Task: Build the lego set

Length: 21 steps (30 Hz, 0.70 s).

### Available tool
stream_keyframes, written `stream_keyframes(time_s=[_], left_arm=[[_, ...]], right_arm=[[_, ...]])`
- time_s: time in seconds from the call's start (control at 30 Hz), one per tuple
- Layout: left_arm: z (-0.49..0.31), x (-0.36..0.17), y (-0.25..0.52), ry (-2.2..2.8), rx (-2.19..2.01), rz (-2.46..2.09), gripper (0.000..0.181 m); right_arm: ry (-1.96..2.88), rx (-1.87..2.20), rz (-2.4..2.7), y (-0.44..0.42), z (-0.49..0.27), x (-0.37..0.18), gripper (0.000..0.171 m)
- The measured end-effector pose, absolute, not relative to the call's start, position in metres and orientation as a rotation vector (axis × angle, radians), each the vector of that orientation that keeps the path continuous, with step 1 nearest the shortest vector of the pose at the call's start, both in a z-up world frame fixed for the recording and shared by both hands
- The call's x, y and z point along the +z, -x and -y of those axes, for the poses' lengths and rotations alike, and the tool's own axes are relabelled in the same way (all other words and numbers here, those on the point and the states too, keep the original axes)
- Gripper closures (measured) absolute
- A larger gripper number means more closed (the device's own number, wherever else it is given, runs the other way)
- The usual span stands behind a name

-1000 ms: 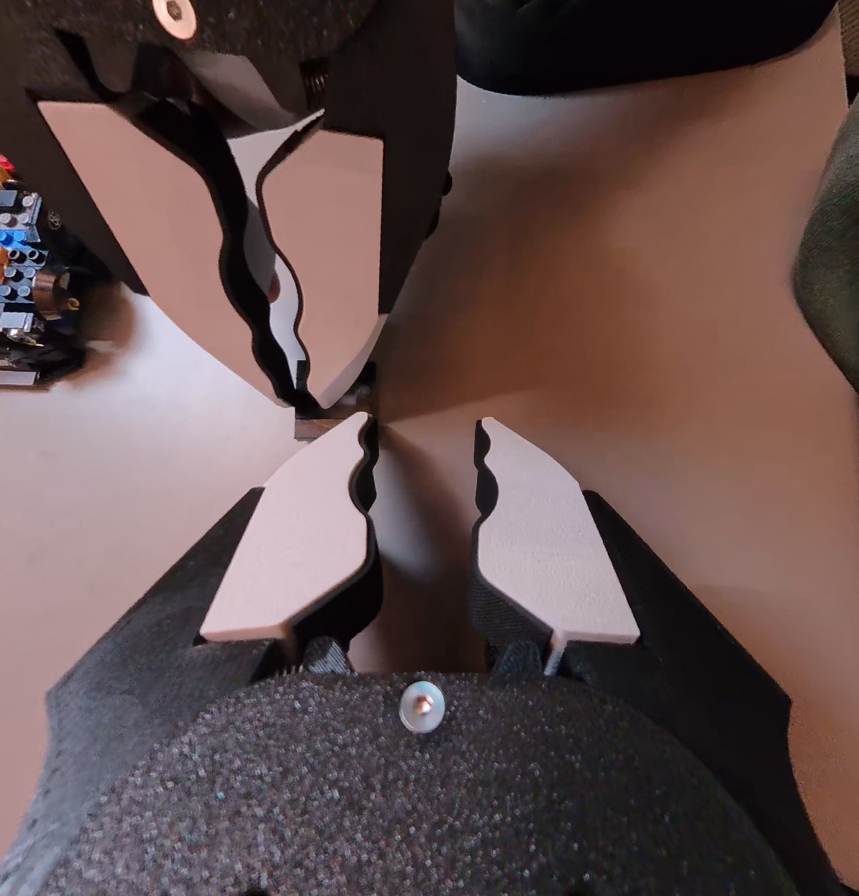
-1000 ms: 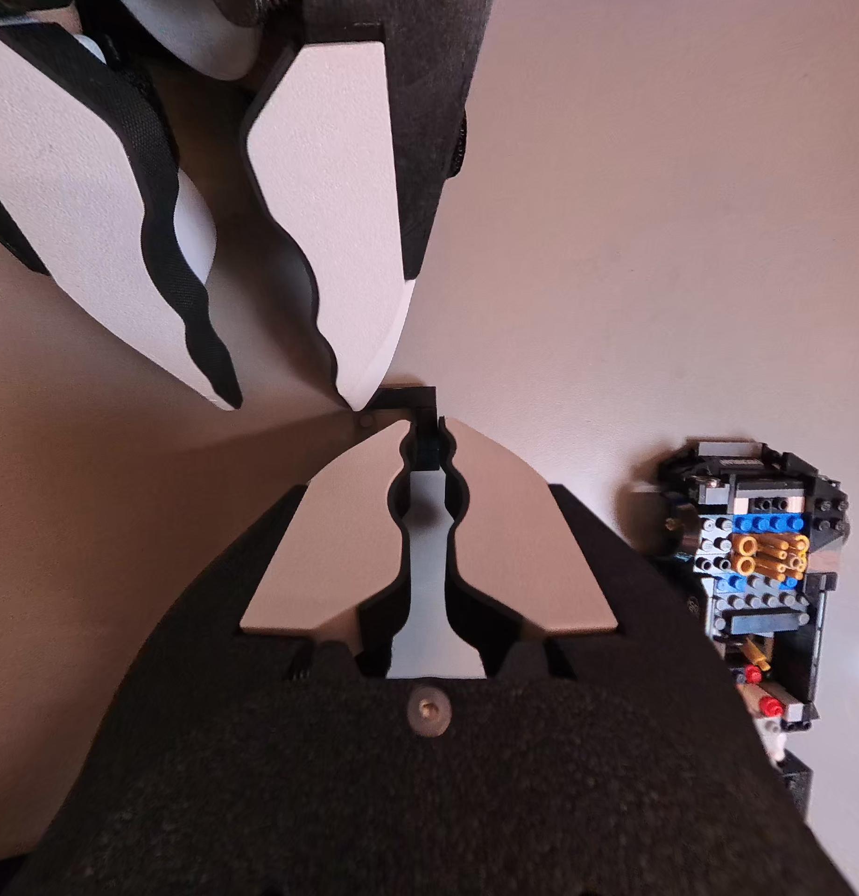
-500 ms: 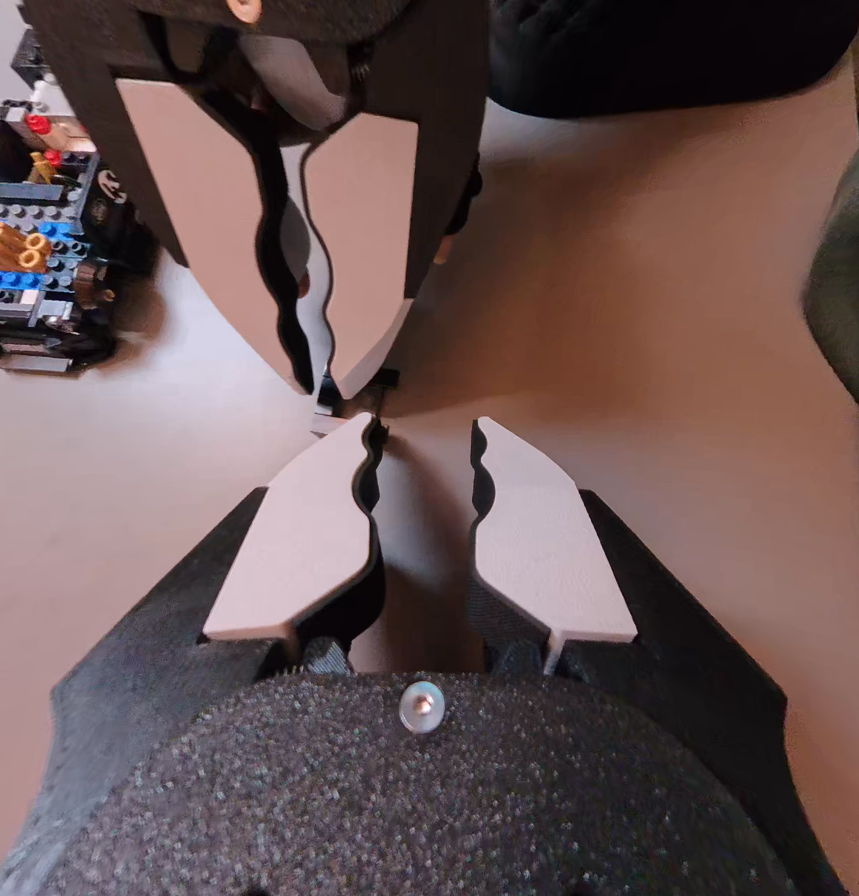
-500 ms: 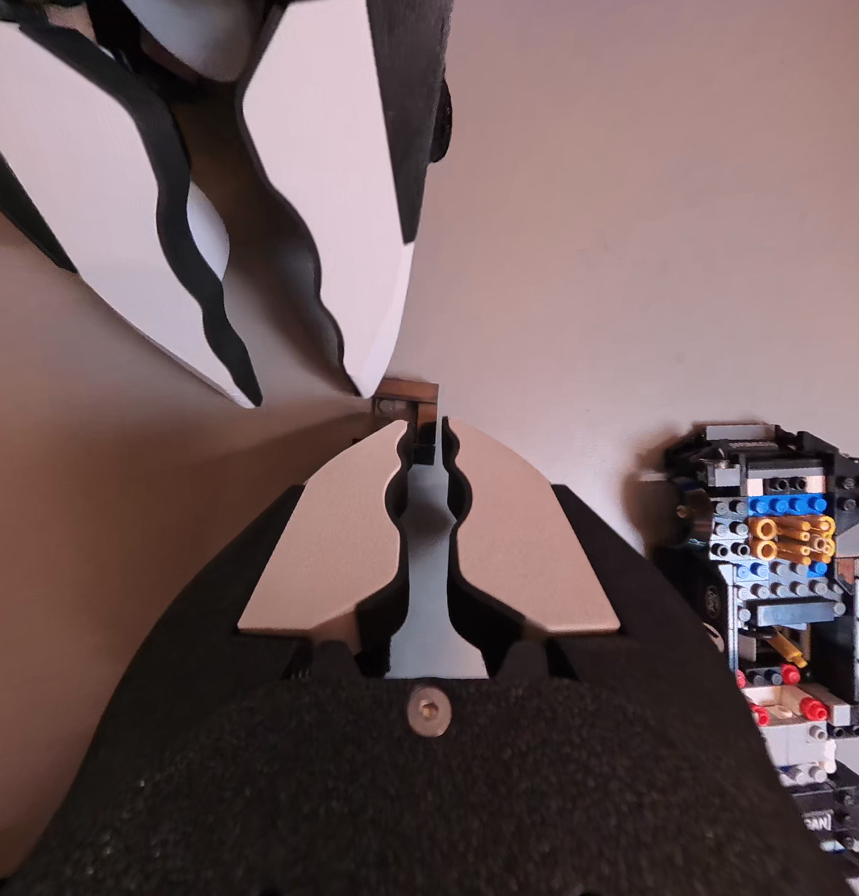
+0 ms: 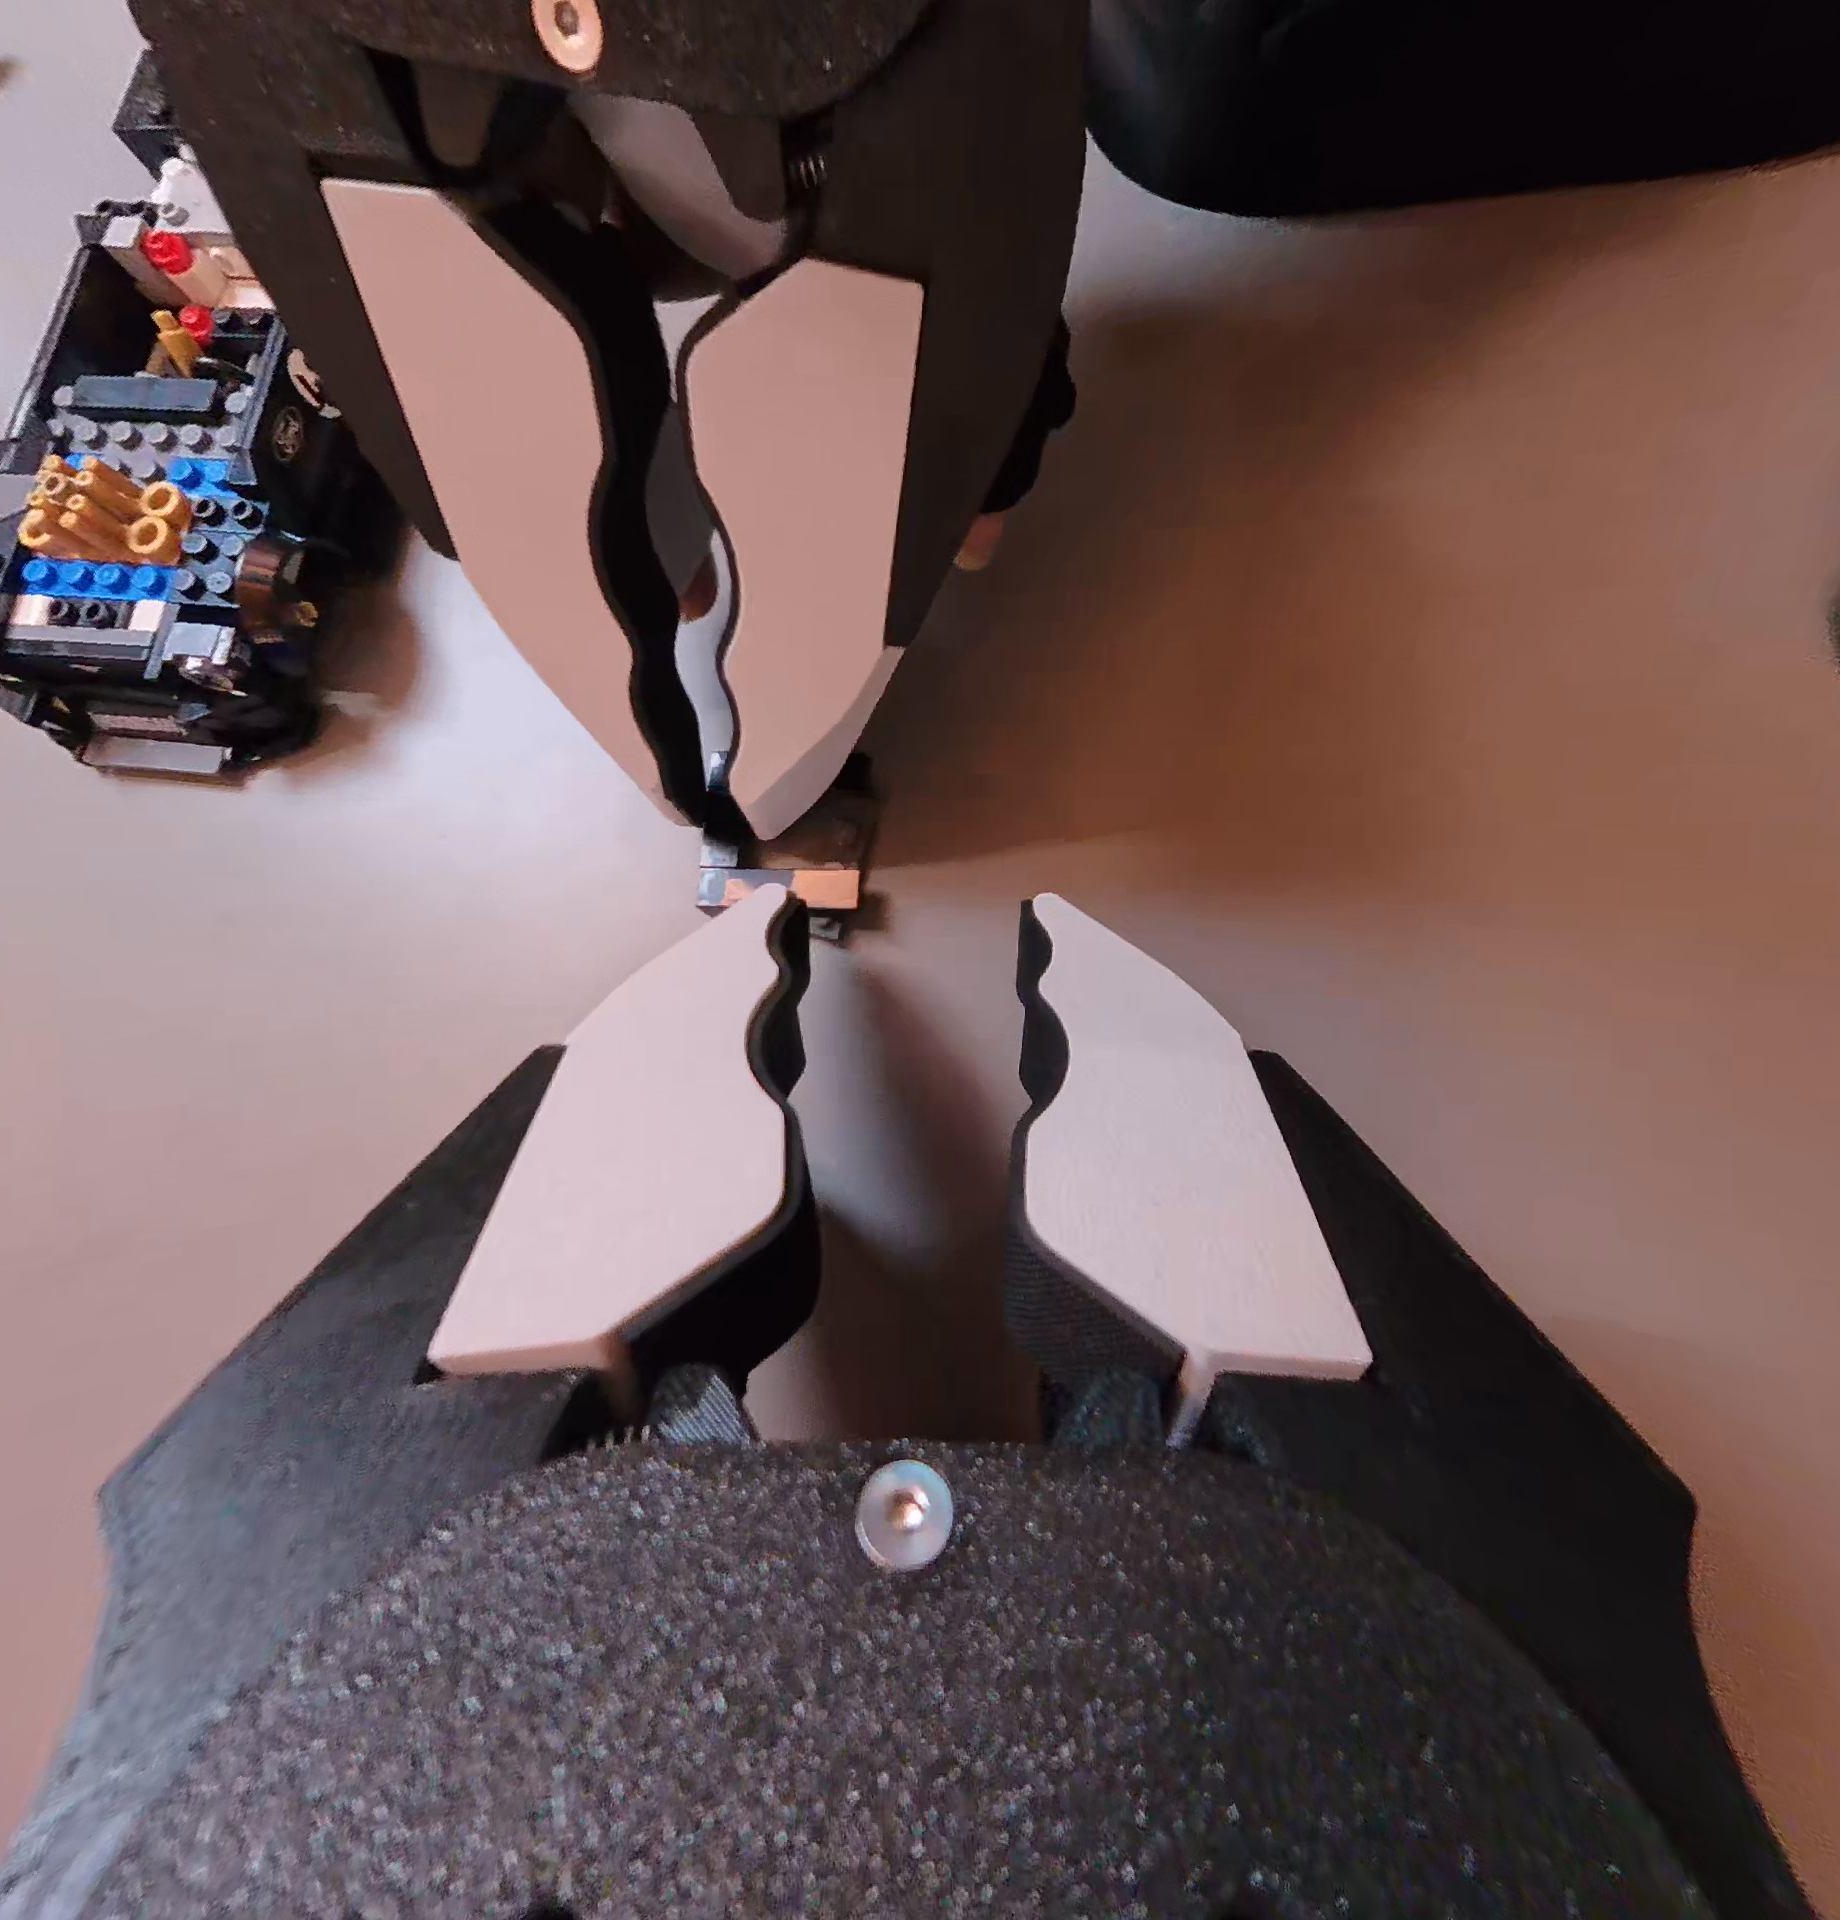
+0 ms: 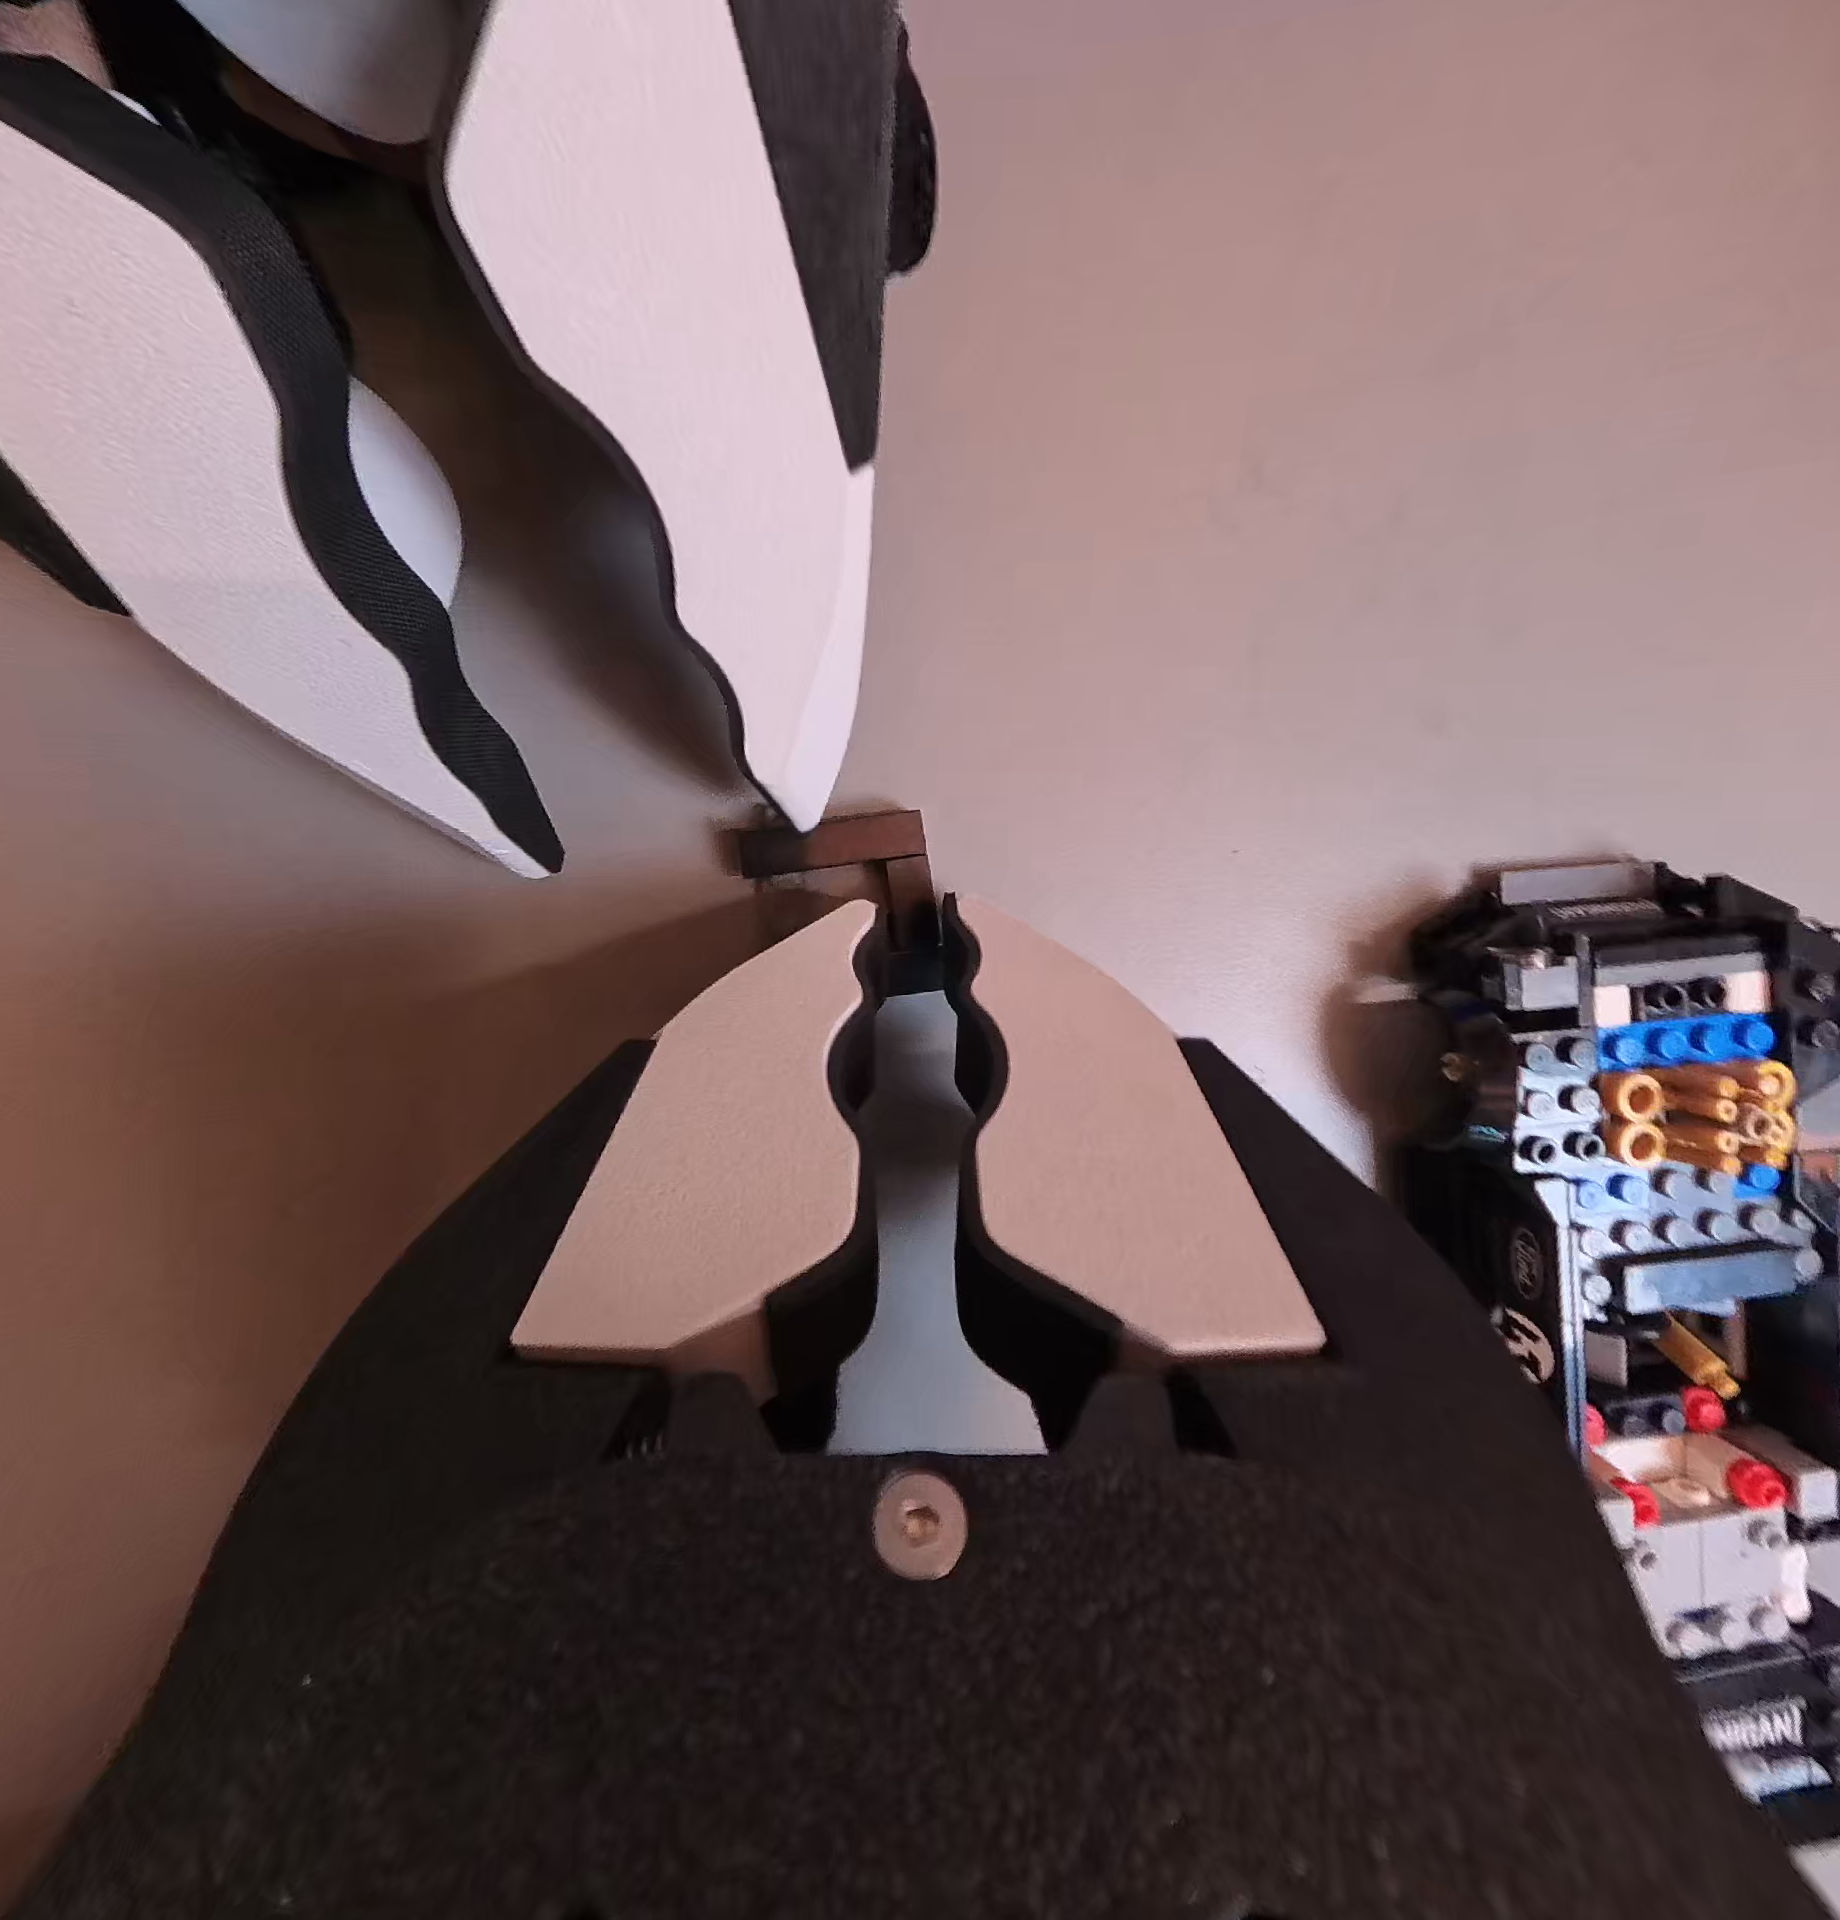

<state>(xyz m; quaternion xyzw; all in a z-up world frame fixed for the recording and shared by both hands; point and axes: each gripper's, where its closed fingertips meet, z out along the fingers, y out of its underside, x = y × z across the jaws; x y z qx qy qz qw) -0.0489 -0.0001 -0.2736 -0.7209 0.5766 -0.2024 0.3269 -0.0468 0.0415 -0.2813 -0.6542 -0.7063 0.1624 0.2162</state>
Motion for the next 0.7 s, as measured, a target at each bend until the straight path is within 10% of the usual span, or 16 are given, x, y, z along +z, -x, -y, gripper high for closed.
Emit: stream_keyframes(time_s=[0.7], left_arm=[[0.0018, -0.2772, 0.0469, 1.863, -0.483, -1.546, 0.145]], right_arm=[[1.938, 0.410, 1.817, 0.0447, -0.0428, -0.2807, 0.162]])
